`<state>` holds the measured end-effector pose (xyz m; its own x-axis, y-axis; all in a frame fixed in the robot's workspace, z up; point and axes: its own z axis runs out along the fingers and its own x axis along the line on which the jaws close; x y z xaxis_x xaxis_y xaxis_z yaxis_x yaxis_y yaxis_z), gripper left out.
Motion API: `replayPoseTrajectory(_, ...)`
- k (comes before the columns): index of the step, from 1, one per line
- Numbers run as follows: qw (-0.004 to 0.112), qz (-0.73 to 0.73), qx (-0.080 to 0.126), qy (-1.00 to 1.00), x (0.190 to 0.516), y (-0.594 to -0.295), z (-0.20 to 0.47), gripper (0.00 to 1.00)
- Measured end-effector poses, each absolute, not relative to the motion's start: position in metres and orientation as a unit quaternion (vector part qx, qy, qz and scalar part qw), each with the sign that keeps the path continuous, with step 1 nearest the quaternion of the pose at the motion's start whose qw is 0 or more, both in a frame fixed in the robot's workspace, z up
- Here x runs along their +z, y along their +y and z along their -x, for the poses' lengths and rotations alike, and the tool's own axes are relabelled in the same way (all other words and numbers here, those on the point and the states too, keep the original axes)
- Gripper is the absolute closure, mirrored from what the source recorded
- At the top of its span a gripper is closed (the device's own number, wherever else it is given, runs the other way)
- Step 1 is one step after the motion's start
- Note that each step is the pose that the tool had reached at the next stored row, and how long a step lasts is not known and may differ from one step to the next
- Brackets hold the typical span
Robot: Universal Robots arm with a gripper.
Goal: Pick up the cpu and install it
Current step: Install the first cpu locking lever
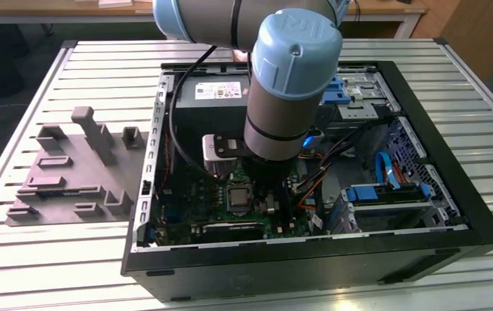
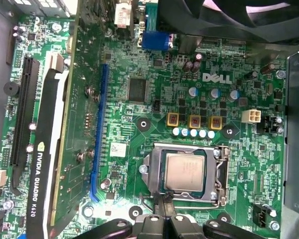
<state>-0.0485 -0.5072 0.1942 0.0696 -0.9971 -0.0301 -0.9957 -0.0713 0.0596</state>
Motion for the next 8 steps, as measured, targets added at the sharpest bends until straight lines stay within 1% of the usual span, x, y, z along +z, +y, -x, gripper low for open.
replayPoseTrajectory(8, 0.012, -0.731, -0.031, -0.681, 0.1906, -0.5073, 0.0485, 0.89)
